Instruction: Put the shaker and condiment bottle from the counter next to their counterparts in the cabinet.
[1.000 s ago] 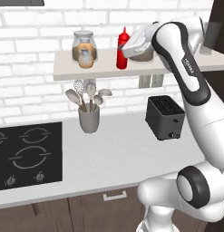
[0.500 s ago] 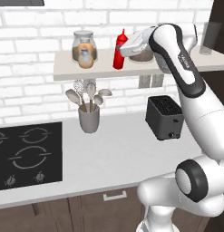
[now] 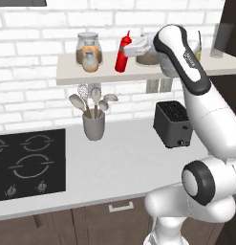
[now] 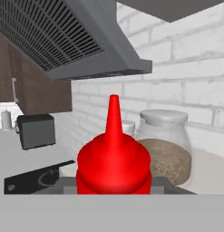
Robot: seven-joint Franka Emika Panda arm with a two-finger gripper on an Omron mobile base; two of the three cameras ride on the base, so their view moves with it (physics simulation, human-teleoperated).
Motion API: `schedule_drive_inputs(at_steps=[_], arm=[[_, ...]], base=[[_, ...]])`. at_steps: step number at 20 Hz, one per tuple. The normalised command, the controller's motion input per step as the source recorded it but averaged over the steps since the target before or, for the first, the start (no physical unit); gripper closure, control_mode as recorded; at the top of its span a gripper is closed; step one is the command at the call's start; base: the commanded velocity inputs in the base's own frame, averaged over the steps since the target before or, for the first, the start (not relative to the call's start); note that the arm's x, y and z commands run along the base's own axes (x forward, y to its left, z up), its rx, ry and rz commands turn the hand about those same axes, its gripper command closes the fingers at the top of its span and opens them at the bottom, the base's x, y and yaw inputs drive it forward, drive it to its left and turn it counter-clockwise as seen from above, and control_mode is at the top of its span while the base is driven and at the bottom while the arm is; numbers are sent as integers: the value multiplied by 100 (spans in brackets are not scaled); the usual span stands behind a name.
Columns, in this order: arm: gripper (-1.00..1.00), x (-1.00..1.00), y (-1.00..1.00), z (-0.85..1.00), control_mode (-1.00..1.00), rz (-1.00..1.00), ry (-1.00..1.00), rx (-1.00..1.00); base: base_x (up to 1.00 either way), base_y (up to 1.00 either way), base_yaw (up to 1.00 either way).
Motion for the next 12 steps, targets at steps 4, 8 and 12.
schedule_drive_inputs(at_steps=[4,8,12], arm=[[100,10,0,0,-100,0,-1,0],[100,2,0,0,-100,0,-6,-3],[100,0,2,0,-100,0,-15,-9]], base=[[0,0,0],[0,0,0],[0,0,0]])
